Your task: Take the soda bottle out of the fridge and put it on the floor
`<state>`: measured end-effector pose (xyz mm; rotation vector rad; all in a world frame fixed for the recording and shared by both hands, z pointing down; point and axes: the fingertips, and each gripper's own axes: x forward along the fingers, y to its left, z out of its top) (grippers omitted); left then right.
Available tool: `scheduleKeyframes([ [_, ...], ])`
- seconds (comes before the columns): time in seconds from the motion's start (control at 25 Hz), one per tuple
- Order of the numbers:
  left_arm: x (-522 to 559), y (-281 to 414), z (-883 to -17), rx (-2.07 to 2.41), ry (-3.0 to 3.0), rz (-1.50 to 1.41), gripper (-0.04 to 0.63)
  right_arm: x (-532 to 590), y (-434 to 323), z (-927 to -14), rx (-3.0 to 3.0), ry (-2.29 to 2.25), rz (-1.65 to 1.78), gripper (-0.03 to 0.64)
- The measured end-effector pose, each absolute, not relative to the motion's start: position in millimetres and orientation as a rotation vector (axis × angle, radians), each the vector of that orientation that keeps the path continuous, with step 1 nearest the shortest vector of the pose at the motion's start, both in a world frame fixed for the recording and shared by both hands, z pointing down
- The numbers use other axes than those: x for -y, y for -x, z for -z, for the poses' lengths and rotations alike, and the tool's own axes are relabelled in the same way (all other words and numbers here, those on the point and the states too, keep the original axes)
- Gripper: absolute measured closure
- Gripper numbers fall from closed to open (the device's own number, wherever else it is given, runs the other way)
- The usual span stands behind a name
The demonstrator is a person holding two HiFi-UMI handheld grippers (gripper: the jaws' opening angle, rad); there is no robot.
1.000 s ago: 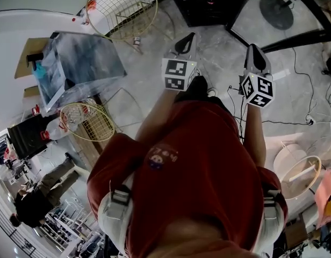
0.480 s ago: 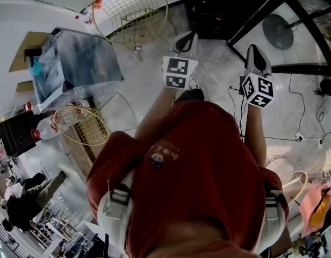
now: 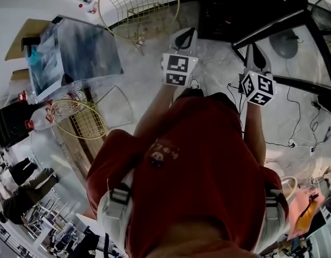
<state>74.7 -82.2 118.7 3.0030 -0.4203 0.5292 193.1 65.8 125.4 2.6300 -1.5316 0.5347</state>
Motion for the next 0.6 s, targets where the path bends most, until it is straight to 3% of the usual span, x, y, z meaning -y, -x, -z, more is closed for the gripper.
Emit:
scheduleKeyframes([
  [0.6,73,-123,-139,0.612,-2.954,-0.574,0.597,-67,-265,-148,1.664,-2.537,-0.559,0.618],
])
